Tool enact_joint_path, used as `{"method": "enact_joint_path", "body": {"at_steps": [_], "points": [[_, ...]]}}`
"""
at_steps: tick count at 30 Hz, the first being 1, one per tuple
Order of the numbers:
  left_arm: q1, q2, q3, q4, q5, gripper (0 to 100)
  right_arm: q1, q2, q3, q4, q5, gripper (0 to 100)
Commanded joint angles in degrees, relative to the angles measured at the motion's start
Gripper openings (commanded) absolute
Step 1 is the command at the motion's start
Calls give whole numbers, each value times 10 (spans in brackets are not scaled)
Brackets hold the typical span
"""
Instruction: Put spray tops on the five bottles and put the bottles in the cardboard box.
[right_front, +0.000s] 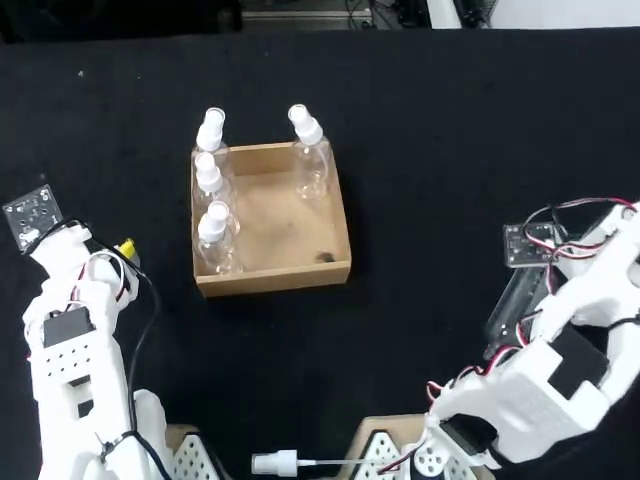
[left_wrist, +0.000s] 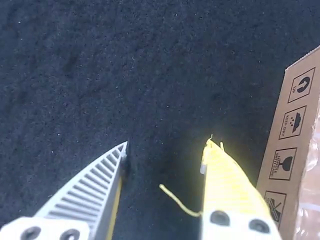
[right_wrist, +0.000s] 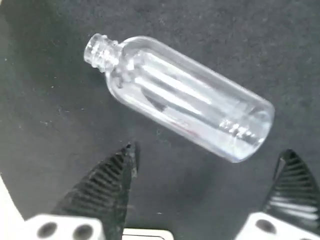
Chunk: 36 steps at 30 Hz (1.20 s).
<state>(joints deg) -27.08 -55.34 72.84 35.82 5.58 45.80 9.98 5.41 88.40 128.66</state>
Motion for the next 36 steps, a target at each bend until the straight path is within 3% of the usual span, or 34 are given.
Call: {"method": "enact_joint_path", "body": {"at_steps": [1, 4, 11, 18, 22, 29, 33, 36], "points": [[-5, -8, -8, -13, 4, 216, -30, -18, 11, -32, 7, 382], [-5, -8, -8, -13, 2, 216, -33, -38, 83, -96, 9, 382], [-2, -8, -8, -14, 1, 216, -33, -108, 301, -356, 11, 382], [-2, -8, -8, -14, 1, 216, -53, -132, 372, -386, -18, 377], [-2, -8, -8, -14, 1, 216, -54, -129, 367, -402, -193, 327], [-1, -8, -9, -14, 1, 216, -8, -126, 305, -404, -651, 162], [-1, -8, -9, -14, 1, 216, 11, -126, 276, -316, -702, 155], [-1, -8, -9, -14, 1, 216, 3, -126, 247, -262, -702, 272]]}}
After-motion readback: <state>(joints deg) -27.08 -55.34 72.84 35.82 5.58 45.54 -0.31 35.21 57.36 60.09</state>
